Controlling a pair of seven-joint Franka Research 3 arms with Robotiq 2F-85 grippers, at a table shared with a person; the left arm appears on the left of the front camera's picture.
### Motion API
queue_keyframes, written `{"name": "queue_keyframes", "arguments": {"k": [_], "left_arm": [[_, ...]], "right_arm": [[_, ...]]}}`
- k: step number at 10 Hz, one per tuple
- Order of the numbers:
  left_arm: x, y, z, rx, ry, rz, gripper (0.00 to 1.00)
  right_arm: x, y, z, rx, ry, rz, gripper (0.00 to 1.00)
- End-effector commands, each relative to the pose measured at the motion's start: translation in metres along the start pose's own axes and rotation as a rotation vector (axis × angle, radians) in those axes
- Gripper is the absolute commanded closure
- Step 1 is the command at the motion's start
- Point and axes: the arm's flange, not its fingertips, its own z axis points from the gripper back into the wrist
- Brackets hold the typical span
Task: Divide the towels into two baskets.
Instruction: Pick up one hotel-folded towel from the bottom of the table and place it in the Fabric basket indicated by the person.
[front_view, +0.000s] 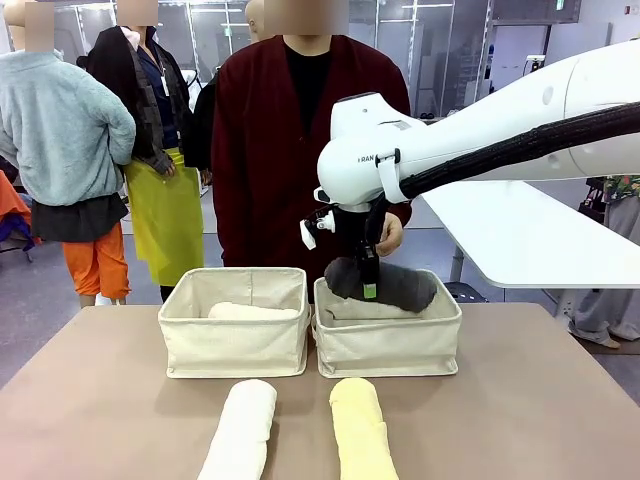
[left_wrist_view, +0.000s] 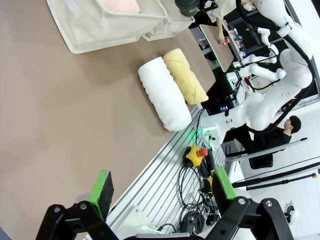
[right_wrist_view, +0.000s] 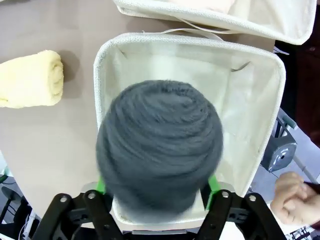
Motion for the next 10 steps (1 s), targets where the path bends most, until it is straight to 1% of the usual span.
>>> {"name": "queue_keyframes", "arguments": {"k": [1, 4, 5, 6, 7, 10], "left_arm": [[-0.002, -0.002, 0.003, 0.003, 0.003, -0.007, 0.0], [-0.002, -0.002, 0.003, 0.003, 0.003, -0.007, 0.0], [-0.002, -0.002, 0.003, 0.003, 0.003, -0.007, 0.0], [-0.002, -0.002, 0.003, 0.003, 0.003, -0.007, 0.0], [-0.002, -0.002, 0.003, 0.003, 0.003, -0.007, 0.0], [-0.002, -0.002, 0.003, 0.003, 0.003, -0.007, 0.0]], "right_arm": [[0.001, 0.001, -0.001, 0.008, 0.012, 0.002, 0.0], [0.0, 0.008, -0.003, 0.01, 0.012, 0.016, 0.0], [0.0, 0.013, -0.001, 0.004, -0.004, 0.013, 0.0], [-0.006, 0.028, 0.002, -0.024, -0.027, -0.042, 0.0], [0.004, 0.003, -0.002, 0.007, 0.002, 0.009, 0.0], [0.004, 0.003, -0.002, 0.007, 0.002, 0.009, 0.0]]}}
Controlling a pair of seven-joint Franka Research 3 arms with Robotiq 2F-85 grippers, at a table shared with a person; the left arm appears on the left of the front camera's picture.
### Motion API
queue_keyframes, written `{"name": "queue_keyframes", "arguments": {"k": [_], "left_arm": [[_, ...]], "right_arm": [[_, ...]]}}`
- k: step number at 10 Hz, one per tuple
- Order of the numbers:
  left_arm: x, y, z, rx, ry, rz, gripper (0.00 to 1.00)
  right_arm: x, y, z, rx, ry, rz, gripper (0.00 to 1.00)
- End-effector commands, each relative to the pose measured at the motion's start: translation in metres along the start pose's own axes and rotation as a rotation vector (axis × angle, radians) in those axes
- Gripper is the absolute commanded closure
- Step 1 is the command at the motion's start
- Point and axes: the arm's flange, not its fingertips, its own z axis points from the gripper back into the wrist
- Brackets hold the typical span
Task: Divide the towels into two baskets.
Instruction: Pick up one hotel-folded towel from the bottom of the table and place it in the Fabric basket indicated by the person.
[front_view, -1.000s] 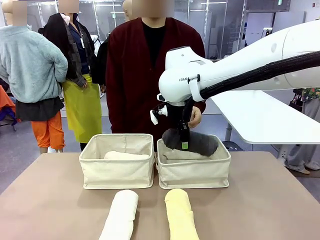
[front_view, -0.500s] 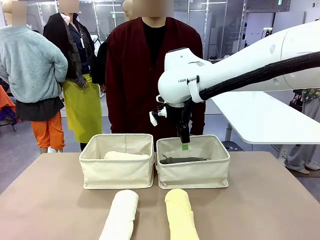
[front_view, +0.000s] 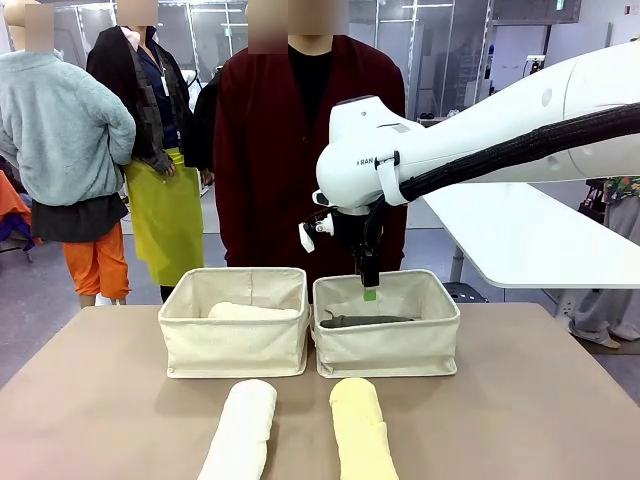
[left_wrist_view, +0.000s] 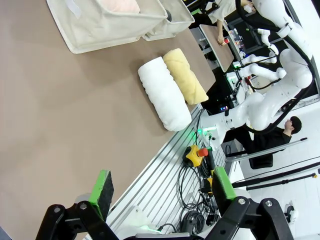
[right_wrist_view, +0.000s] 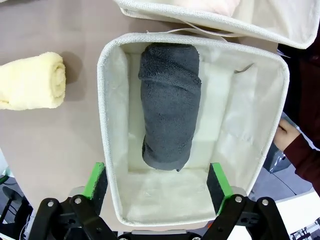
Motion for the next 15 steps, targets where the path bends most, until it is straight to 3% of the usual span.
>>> {"name": "queue_keyframes", "arguments": {"k": [1, 6, 7, 11, 15], "left_arm": [[-0.002, -0.002, 0.003, 0.003, 0.003, -0.007, 0.0], [-0.002, -0.002, 0.003, 0.003, 0.003, -0.007, 0.0], [-0.002, -0.002, 0.003, 0.003, 0.003, -0.007, 0.0], [-0.002, -0.002, 0.003, 0.003, 0.003, -0.007, 0.0], [-0.002, -0.002, 0.003, 0.003, 0.003, -0.007, 0.0]], "right_arm": [[0.001, 0.0, 0.001, 0.001, 0.002, 0.008, 0.0], [0.001, -0.001, 0.001, -0.001, -0.002, 0.0, 0.0], [-0.006, 0.019, 0.014, 0.016, -0.014, -0.018, 0.0], [-0.078, 0.102, 0.046, 0.077, -0.034, -0.138, 0.0], [-0.192, 0.135, 0.05, 0.148, -0.285, -0.416, 0.0]]}}
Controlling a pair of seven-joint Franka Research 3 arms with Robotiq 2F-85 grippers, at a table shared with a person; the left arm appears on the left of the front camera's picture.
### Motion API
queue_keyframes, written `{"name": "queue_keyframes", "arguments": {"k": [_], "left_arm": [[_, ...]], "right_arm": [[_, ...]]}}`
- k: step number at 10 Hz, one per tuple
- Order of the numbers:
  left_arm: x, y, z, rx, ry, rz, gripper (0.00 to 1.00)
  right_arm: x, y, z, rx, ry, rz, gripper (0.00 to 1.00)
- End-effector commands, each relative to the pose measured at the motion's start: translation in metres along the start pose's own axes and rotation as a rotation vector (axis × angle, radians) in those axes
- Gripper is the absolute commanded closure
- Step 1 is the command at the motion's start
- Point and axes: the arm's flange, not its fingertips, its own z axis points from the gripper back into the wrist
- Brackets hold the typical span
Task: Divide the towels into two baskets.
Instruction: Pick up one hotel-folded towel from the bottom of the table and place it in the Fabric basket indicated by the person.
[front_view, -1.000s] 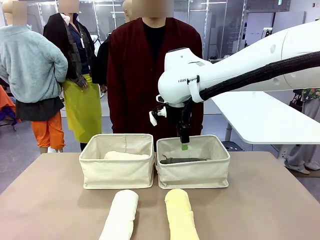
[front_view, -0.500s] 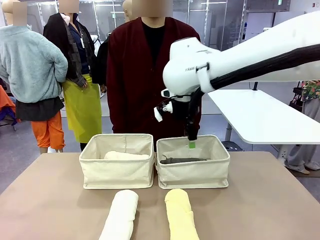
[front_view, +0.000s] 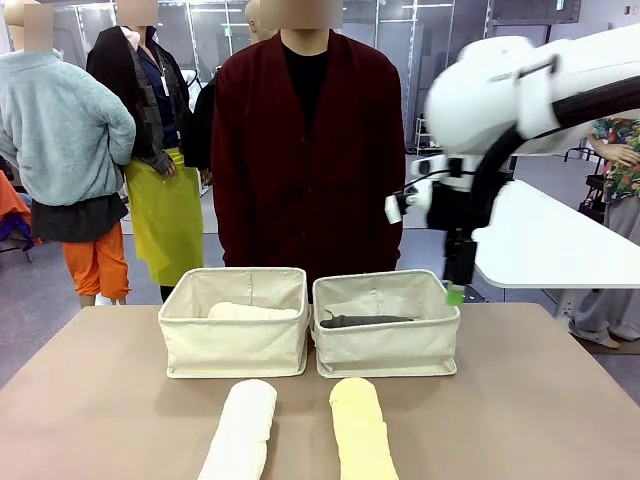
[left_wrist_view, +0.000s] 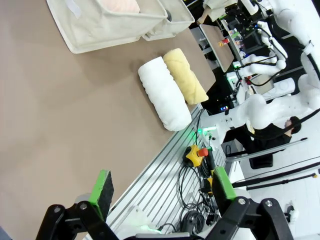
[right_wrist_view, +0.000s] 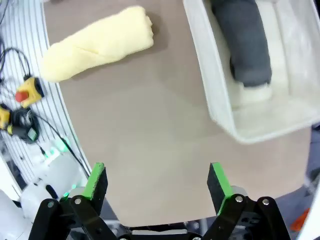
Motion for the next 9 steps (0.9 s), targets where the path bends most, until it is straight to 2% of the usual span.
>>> {"name": "queue_keyframes", "arguments": {"k": [1, 2, 3, 5, 7, 9], "left_arm": [[-0.002, -0.002, 0.003, 0.002, 0.003, -0.007, 0.0], [-0.002, -0.002, 0.003, 0.002, 0.003, -0.007, 0.0], [-0.002, -0.002, 0.003, 0.002, 0.003, -0.007, 0.0], [-0.002, -0.002, 0.003, 0.002, 0.003, -0.007, 0.0], [-0.002, -0.002, 0.003, 0.002, 0.003, -0.007, 0.0], [-0.002, -0.002, 0.003, 0.002, 0.003, -0.007, 0.0]], "right_arm": [[-0.061, -0.002, 0.0, 0.034, -0.185, -0.125, 0.0], [-0.102, -0.01, 0.005, 0.07, -0.285, -0.219, 0.0], [-0.152, -0.019, 0.009, 0.173, -0.438, -0.272, 0.0], [-0.236, -0.027, 0.003, 0.305, -0.664, -0.406, 0.0], [-0.309, -0.018, -0.029, 0.46, -0.844, -0.512, 0.0], [-0.364, -0.007, -0.071, 0.583, -0.99, -0.647, 0.0]]}}
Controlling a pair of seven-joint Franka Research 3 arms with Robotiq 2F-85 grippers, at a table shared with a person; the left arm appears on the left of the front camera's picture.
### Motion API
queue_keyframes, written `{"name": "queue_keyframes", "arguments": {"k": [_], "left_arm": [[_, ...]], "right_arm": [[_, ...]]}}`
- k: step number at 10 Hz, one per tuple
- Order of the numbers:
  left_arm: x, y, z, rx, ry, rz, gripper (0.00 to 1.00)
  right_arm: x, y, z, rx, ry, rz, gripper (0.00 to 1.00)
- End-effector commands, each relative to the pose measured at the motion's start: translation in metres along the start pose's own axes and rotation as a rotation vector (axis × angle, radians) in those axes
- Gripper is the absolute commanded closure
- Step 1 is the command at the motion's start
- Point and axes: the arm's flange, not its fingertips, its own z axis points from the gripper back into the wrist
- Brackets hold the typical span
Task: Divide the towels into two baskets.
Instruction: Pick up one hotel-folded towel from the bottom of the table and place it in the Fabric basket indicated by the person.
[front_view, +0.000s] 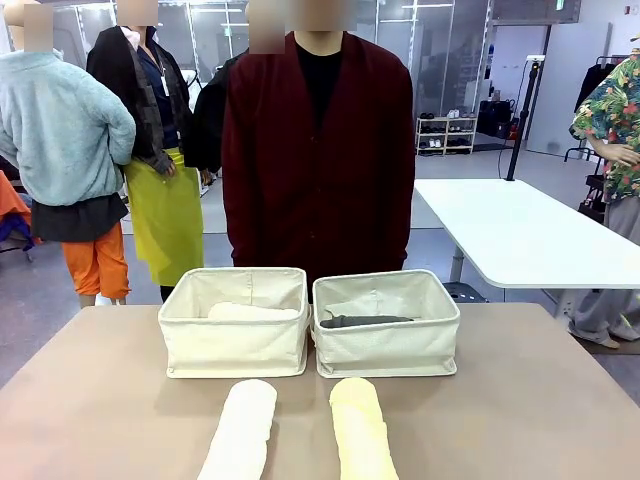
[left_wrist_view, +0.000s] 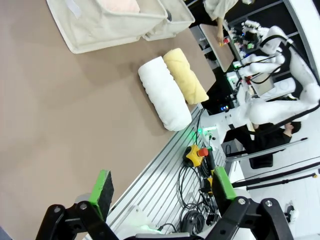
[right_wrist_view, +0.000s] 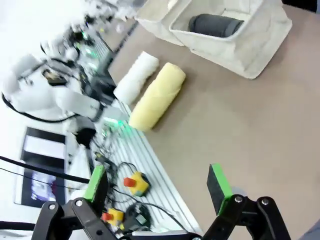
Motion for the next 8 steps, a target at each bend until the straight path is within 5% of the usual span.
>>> {"name": "queue_keyframes", "arguments": {"k": [1, 4, 8], "left_arm": [[-0.002, -0.002, 0.003, 0.001, 0.002, -0.007, 0.0], [-0.002, -0.002, 0.003, 0.001, 0.002, -0.007, 0.0], [-0.002, -0.002, 0.003, 0.001, 0.002, -0.007, 0.0]], "right_arm": [[-0.03, -0.032, 0.005, 0.102, -0.138, -0.093, 0.0], [-0.051, -0.071, 0.0, 0.173, -0.137, -0.256, 0.0], [-0.062, -0.052, 0.004, 0.125, -0.145, -0.182, 0.0]]}}
